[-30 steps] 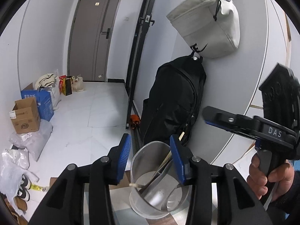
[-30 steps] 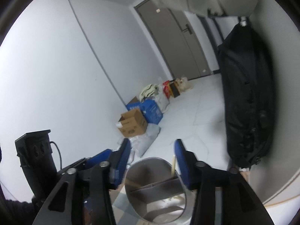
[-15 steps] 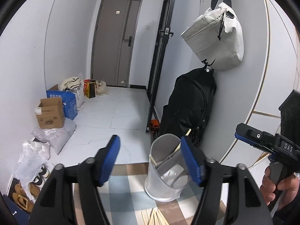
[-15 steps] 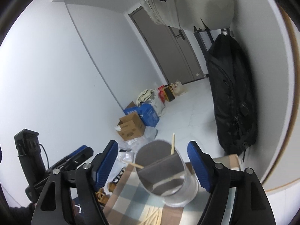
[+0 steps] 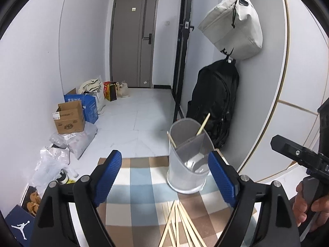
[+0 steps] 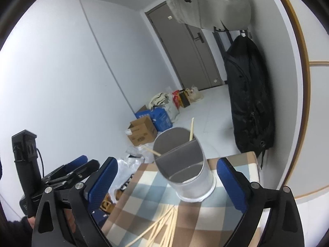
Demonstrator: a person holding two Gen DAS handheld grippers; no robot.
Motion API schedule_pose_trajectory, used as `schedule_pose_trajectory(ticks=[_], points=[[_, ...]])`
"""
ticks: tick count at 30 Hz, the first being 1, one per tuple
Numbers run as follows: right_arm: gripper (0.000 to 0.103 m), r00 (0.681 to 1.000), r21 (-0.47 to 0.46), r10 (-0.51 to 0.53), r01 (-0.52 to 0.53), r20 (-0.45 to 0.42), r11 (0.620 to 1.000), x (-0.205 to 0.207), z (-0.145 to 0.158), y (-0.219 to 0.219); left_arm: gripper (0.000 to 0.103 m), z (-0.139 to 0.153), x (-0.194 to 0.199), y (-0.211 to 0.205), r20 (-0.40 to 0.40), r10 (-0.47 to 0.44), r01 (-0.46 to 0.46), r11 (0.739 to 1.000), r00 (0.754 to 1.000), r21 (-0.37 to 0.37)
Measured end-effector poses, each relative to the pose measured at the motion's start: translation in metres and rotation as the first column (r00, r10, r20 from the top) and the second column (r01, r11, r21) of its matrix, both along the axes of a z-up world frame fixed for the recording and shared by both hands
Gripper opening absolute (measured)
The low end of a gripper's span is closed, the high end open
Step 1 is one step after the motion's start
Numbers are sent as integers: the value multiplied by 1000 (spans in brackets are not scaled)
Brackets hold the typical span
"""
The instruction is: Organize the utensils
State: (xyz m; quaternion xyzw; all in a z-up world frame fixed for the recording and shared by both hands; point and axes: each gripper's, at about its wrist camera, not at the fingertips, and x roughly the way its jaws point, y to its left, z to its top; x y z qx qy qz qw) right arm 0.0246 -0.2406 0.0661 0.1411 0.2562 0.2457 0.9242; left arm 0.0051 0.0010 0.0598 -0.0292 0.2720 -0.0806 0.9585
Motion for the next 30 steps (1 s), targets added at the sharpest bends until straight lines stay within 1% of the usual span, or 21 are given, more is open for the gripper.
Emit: schedule_pose_trajectory(ticks=[3,6,10,12,13,14,17,18,20,21,23,24,26,28,30], points=[[102,1000,-21,4,-4,8,1000,-9,-4,4,84,-8,-5,-1,-23,5,-5,1000,1000,18],[103,1000,-37,-3,3,0,999,-16,-14,8,84,-21,-8,2,-52,16,-14,999,999,36],[103,1000,-52,-7,6,-22,999,-19,-28,9,84,-47,-7,8,-137,32,-24,998,990,56],[103,999,-51,-7,5,-42,999,-19,-35,9,84,-62,-5,10,-184,44,-27,995,982,94],[103,999,-49,-8,6,-47,999,-20,-36,9,84,-72,-4,11,-221,53,-26,992,974,121],[103,999,-44,-7,5,-49,999,-19,-37,9,84,-79,-2,12,-250,47,-16,992,967,124],[103,999,-45,-5,3,-39,999,-21,-38,10,84,-99,3,15,-342,6,27,996,940,91],[103,999,-45,-6,5,-40,999,-21,-38,10,84,-103,6,14,-363,-2,36,995,932,89],[103,998,-36,-8,6,-63,999,-20,-42,9,84,-107,8,10,-379,-18,58,994,925,93],[103,997,-30,-11,9,-77,1000,-18,-44,8,84,-110,11,6,-394,-27,76,991,919,108],[103,995,-10,-18,17,-101,1000,-14,-48,6,84,-120,19,-4,-428,-19,101,980,904,171],[103,994,0,-22,22,-111,1000,-11,-49,4,84,-126,21,-8,-441,-21,116,975,897,189],[103,992,7,-30,31,-121,999,-8,-51,2,84,-135,25,-11,-459,-22,128,971,888,201],[103,991,11,-33,35,-127,999,-5,-52,0,84,-145,30,-15,-494,-11,139,965,869,223],[103,990,14,-38,40,-133,999,-2,-54,-2,84,-151,33,-19,-516,-20,155,963,856,219]])
